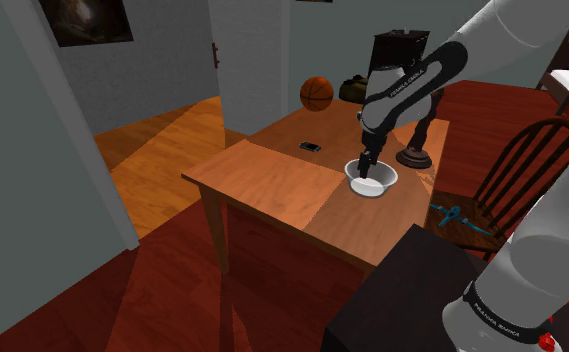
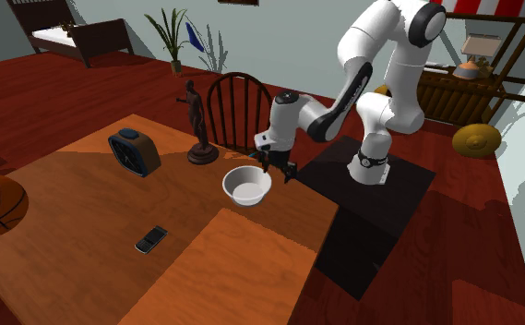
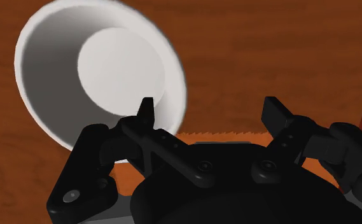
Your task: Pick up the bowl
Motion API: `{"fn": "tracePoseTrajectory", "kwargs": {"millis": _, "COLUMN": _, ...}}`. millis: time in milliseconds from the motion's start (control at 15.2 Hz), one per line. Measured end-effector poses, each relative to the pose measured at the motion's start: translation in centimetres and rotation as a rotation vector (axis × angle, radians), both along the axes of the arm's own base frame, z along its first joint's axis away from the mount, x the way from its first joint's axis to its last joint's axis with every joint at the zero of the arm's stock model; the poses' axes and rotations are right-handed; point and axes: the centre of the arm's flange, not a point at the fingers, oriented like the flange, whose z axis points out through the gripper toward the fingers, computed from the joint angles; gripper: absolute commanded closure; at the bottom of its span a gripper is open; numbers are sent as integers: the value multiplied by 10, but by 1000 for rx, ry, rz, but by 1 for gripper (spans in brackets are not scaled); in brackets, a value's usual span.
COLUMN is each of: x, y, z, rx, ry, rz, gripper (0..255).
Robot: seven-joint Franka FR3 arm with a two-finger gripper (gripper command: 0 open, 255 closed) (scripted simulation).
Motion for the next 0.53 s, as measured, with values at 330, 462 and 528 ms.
{"fn": "tracePoseTrajectory", "kwargs": {"millis": 330, "x": 14, "y": -19, "z": -34, "rx": -27, "ry": 8, "rz": 13, "gripper": 0}}
{"fn": "tracePoseTrajectory", "kwargs": {"millis": 462, "x": 14, "y": -21, "z": -45, "rx": -28, "ry": 8, "rz": 14, "gripper": 0}}
{"fn": "tracePoseTrajectory", "kwargs": {"millis": 528, "x": 14, "y": -21, "z": -50, "rx": -28, "ry": 8, "rz": 14, "gripper": 0}}
